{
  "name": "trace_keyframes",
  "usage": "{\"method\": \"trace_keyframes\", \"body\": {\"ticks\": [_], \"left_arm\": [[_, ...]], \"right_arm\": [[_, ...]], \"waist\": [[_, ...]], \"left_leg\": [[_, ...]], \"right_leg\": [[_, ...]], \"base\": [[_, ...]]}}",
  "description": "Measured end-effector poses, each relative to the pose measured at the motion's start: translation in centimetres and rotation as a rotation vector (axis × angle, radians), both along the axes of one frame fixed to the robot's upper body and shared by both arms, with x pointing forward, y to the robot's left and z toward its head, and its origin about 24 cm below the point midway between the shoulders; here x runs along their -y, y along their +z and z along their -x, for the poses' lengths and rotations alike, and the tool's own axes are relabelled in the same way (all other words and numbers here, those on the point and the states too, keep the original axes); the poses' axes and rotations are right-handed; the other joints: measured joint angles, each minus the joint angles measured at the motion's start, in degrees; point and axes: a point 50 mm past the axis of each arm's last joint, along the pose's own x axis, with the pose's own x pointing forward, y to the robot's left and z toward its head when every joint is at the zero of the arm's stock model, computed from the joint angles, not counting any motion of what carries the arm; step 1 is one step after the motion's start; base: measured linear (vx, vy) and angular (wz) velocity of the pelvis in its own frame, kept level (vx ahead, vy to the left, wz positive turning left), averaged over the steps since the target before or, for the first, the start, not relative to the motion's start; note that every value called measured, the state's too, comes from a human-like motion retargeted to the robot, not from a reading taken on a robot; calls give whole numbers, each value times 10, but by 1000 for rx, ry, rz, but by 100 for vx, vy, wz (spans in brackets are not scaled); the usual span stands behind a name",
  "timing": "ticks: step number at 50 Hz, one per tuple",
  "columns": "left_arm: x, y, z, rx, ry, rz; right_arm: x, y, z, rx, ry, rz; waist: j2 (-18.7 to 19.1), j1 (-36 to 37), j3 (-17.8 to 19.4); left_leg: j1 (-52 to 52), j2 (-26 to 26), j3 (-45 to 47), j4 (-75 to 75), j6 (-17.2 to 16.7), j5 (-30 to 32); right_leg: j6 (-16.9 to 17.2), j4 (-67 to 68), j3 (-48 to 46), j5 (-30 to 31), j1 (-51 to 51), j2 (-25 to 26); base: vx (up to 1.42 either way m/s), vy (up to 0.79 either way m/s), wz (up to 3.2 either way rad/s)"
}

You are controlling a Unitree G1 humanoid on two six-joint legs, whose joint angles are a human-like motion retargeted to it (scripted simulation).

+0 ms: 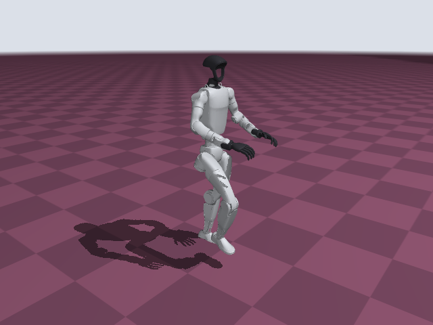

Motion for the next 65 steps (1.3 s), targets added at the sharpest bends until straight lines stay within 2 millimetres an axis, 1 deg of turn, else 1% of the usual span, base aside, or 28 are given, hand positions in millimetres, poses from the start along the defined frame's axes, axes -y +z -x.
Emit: {"method": "trace_keyframes", "body": {"ticks": [2, 3, 5, 8, 10, 12, 13, 15, 17, 20, 22, 23, 25, 28, 30, 33, 35, 37, 41, 43, 45, 50, 55, 57, 60, 61, 63, 65], "left_arm": [[6, 6, -3, 19, -46, 46], [11, 3, 5, 29, -75, 67], [11, 16, -2, 92, -119, 79], [6, 20, -5, 105, -108, 77], [-3, 17, -5, 79, -47, 106], [-12, 10, 1, 42, 26, 147], [-16, 7, 4, 29, 54, 162], [-22, 9, 6, 32, 80, 176], [-22, 15, 2, 45, 60, 141], [-24, 26, -8, 87, 33, 50], [-24, 32, -11, 106, 34, 57], [-24, 35, -13, 121, 41, 67], [-29, 43, -15, 180, 74, 88], [-26, 46, -20, 197, 73, 84], [-26, 42, -21, 176, 78, 84], [-25, 20, -18, 81, 95, 71], [-23, 4, -13, 40, 128, 94], [-22, 2, -10, 69, 156, 109], [-21, 22, -12, 145, 127, 194], [-21, 28, -13, 142, 87, 170], [-17, 20, -7, 104, 64, 153], [-15, 3, 4, 37, 83, 155], [-22, -5, 13, -6, 94, 150], [-28, 3, 8, 16, 110, 179], [-37, 13, 3, 76, 137, 186], [-37, 14, 1, 77, 129, 171], [-35, 12, -1, 58, 103, 134], [-25, 3, -2, 12, 19, 33]], "right_arm": [[12, -3, 9, -7, -53, -45], [11, -12, 20, -27, -52, -83], [20, -8, 23, -4, -70, -144], [25, -11, 24, -13, -118, -189], [29, -12, 20, -19, -155, -189], [29, -9, 12, -19, -175, -193], [27, -5, 7, -11, -177, -202], [22, 9, -6, 31, -165, -231], [21, 21, -13, 69, -159, -246], [30, 28, -14, 91, -204, -231], [31, 25, -11, 66, -193, -208], [30, 24, -11, 51, -181, -197], [27, 26, -12, 57, -147, -182], [17, 21, -14, -12, -110, -187], [12, 18, -12, -34, -96, -190], [6, 13, -9, -65, -81, -186], [0, 3, -5, -105, -67, -140], [-4, -1, -2, -120, -55, -139], [-8, -7, 3, -147, -52, -146], [-7, -6, 4, -134, -61, -176], [-9, -16, 13, -168, -66, -182], [-13, -25, 21, -207, -70, -177], [-16, -26, 21, -181, -71, -165], [-14, -18, 14, -124, -69, -147], [-11, -11, 11, -35, -97, -176], [-10, -13, 12, -28, -114, -193], [-7, -22, 19, -48, -162, -218], [0, -38, 32, -112, -235, -280]], "waist": [[5, -39, 39], [-10, -49, 28], [-40, -49, 63], [-40, 11, 54], [-29, 46, 54], [-31, 54, 63], [-38, 50, 69], [-53, 32, 75], [-56, 26, 76], [-38, 43, 72], [-35, 61, 70], [-35, 70, 70], [-33, 92, 83], [-57, 107, 89], [-72, 109, 98], [-86, 108, 119], [-78, 87, 142], [-83, 87, 161], [-102, 97, 175], [-102, 112, 174], [-98, 111, 151], [-93, 100, 103], [-62, 94, 56], [-56, 102, 96], [-40, 97, 100], [-37, 90, 98], [-38, 76, 94], [-65, 55, 86]], "left_leg": [[48, 12, -51, 18, -18, -21], [59, -1, -69, 29, -26, -36], [111, -31, -87, 39, -25, -54], [110, -34, -38, 90, -28, -74], [100, -36, -3, 142, -23, -70], [65, -56, 22, 237, -20, -35], [36, -70, 31, 298, -20, -7], [-56, -76, 63, 465, -10, 10], [-149, -62, 77, 621, -22, 20], [-288, 0, 96, 851, -17, -73], [-372, 21, 103, 966, -16, -121], [-414, 28, 106, 1015, -19, -139], [-490, 51, 108, 1101, -51, -159], [-631, 51, 104, 1201, -42, -201], [-718, 56, 107, 1253, -45, -211], [-829, 68, 98, 1312, -55, -222], [-872, 60, 91, 1332, -57, -226], [-896, 68, 92, 1338, -57, -230], [-884, 81, 114, 1303, -46, -219], [-865, 89, 107, 1274, -54, -199], [-836, 78, 109, 1228, -46, -194], [-704, 56, 124, 1030, -28, -159], [-479, 109, 189, 702, 10, -136], [-303, 73, 226, 483, 4, -110], [-120, 13, 187, 150, -4, -17], [-84, 6, 165, 80, -10, 22], [-41, -1, 127, 3, -30, 70], [-53, -25, 94, 26, -59, 59]], "right_leg": [[30, -251, -60, 5, 211, -4], [53, -368, -77, 12, 289, -7], [92, -577, -72, 71, 438, 4], [103, -732, -11, 192, 501, 59], [103, -746, 27, 217, 509, 75], [103, -714, 63, 202, 507, 56], [103, -698, 78, 192, 506, 38], [101, -673, 96, 168, 501, 6], [101, -673, 103, 152, 510, -2], [103, -675, 114, 132, 520, 16], [103, -679, 129, 125, 527, 11], [103, -681, 139, 124, 528, 7], [103, -677, 168, 124, 534, 1], [103, -674, 193, 125, 524, -29], [103, -668, 203, 124, 525, -52], [103, -663, 214, 129, 541, -70], [103, -734, 204, 180, 610, -78], [103, -738, 209, 185, 633, -84], [103, -714, 222, 166, 645, -107], [103, -677, 230, 138, 634, -95], [103, -684, 231, 134, 637, -89], [98, -727, 214, 134, 652, -68], [94, -732, 214, 121, 651, -10], [100, -721, 223, 105, 696, -14], [97, -693, 215, 78, 718, 16], [90, -673, 204, 69, 718, 28], [74, -621, 174, 65, 713, 45], [80, -483, 123, 73, 659, 27]], "base": [[52, -5, 220], [62, -11, 175], [55, -19, 61], [40, -36, -137], [34, -24, -190], [31, -2, -148], [28, 5, -95], [26, 2, -47], [25, -7, -25], [24, -14, -47], [22, -5, -73], [21, -1, -97], [21, 0, -117], [15, 2, -65], [18, 8, -31], [20, 6, -29], [24, 12, -6], [24, 9, -39], [24, 9, -35], [25, 6, -29], [26, 12, 8], [27, 12, 28], [34, 11, -4], [41, 20, -54], [46, 27, 29], [45, 28, 101], [42, 27, 154], [37, 29, 198]]}}
